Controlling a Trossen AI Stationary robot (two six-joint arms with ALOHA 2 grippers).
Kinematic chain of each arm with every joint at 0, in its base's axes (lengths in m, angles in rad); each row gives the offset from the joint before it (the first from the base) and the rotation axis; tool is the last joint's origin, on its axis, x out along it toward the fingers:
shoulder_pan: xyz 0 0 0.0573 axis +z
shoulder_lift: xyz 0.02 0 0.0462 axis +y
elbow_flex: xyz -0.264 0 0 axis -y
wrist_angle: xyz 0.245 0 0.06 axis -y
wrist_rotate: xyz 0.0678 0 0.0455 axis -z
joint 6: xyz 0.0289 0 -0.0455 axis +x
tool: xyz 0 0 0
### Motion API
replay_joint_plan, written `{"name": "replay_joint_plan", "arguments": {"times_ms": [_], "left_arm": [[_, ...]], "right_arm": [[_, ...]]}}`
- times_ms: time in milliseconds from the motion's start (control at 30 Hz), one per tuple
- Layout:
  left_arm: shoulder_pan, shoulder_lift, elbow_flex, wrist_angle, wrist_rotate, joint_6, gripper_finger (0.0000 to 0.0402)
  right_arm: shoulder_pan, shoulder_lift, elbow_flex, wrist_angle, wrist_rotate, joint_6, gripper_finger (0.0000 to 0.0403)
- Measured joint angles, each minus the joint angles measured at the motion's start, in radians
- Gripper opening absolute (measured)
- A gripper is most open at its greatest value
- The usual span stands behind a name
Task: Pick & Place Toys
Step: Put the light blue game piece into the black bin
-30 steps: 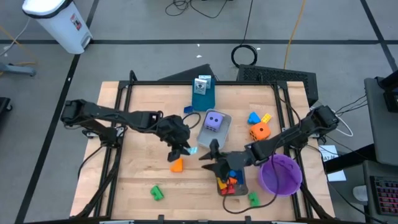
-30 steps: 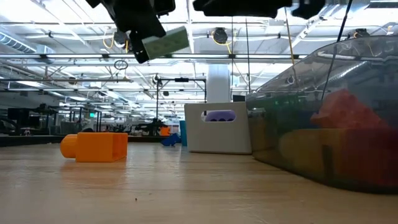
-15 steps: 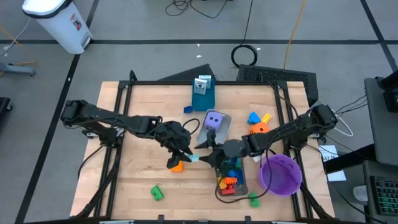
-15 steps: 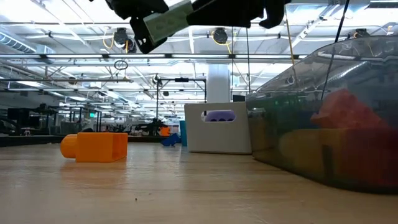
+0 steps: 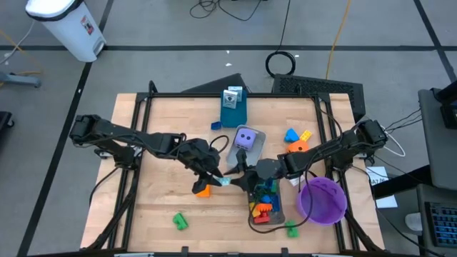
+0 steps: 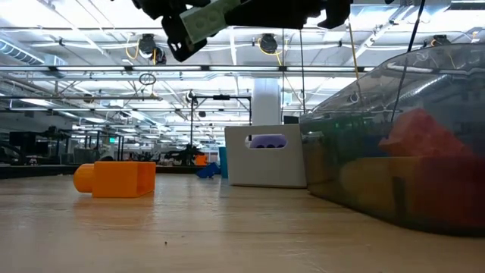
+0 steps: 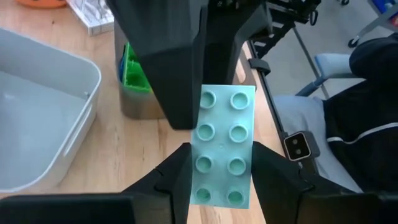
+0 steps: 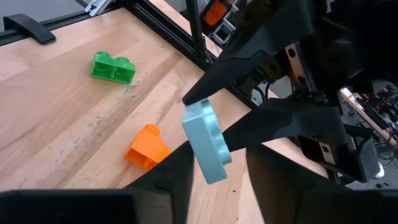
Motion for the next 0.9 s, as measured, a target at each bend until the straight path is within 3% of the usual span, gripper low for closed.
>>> {"name": "replay_joint_plan", "arguments": {"times_ms": [267,600,900], "left_arm": [[0.002,0.000,0.000,0.046,0.001,-0.067,0.0168],[0.036,0.000,0.000,0.061,-0.008,-0.052,0.0244],[0.046,0.000,0.000,0.060,-0.012,-0.027,0.0259]], "right_arm": [[0.003,0.000,0.000,-0.002,-0.002,0.001,0.0035],[0.054,-0.002,0.000,-0.040,0.065,0.016,0.0040],[0.203,-0.047,0.000,-0.246,0.088,0.118,0.0038]]}}
